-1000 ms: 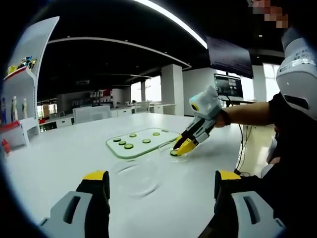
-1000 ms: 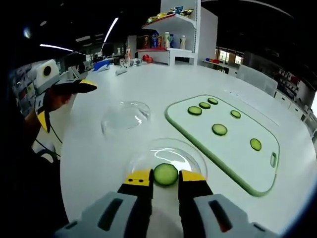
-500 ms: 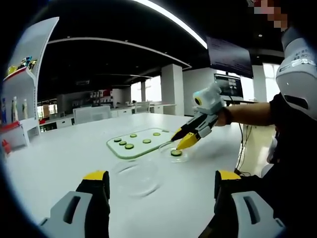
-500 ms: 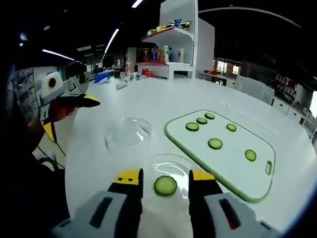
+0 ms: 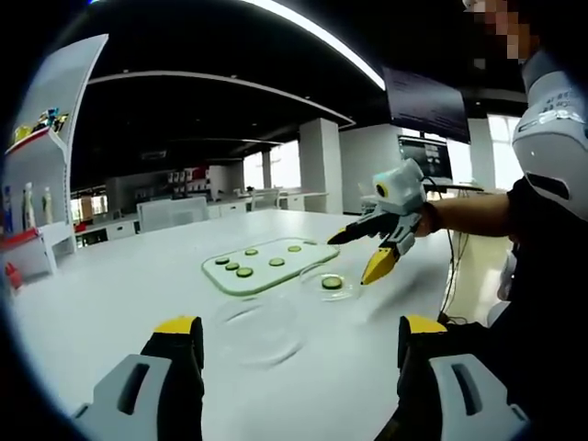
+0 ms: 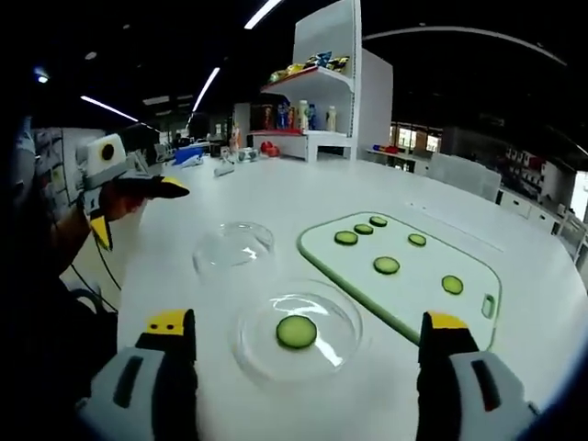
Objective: Open the petri dish lid, add cucumber slices into the petri dish, and close the lid
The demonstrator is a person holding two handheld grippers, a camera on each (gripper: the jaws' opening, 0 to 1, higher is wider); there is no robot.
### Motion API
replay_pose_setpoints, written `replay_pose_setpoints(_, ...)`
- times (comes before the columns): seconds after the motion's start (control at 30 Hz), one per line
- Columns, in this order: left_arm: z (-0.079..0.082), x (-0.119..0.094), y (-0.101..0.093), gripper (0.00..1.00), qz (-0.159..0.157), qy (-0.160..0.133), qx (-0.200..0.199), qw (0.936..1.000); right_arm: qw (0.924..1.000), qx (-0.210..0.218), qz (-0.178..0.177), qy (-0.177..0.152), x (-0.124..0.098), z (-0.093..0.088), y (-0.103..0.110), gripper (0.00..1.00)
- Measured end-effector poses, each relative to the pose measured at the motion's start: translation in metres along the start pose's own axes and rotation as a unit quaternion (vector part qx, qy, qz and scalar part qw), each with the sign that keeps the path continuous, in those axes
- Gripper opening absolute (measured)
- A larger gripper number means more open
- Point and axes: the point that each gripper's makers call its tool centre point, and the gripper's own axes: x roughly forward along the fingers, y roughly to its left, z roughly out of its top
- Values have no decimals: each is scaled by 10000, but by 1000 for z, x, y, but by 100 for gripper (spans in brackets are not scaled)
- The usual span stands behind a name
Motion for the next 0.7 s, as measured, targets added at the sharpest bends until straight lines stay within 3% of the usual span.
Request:
replay_pose_setpoints(0.23,1,2,0,86,-24,-8,24,10000,9999,-107,105,-67,-9,0,8,97)
replay_pose_setpoints(0.33,0,1,0,86,-17,5,23,10000,9992,-177,324,-158,-16,-1,19,97)
replay_pose_setpoints(0.47,0,0,0,86,-26,4,30,10000,9943,-26,958,-466,-29,3,43,97)
replay_pose_setpoints(0.7,2,-2,0,86,-67,24,85,9999,9924,-8,1082,-594,-44,-9,45,97)
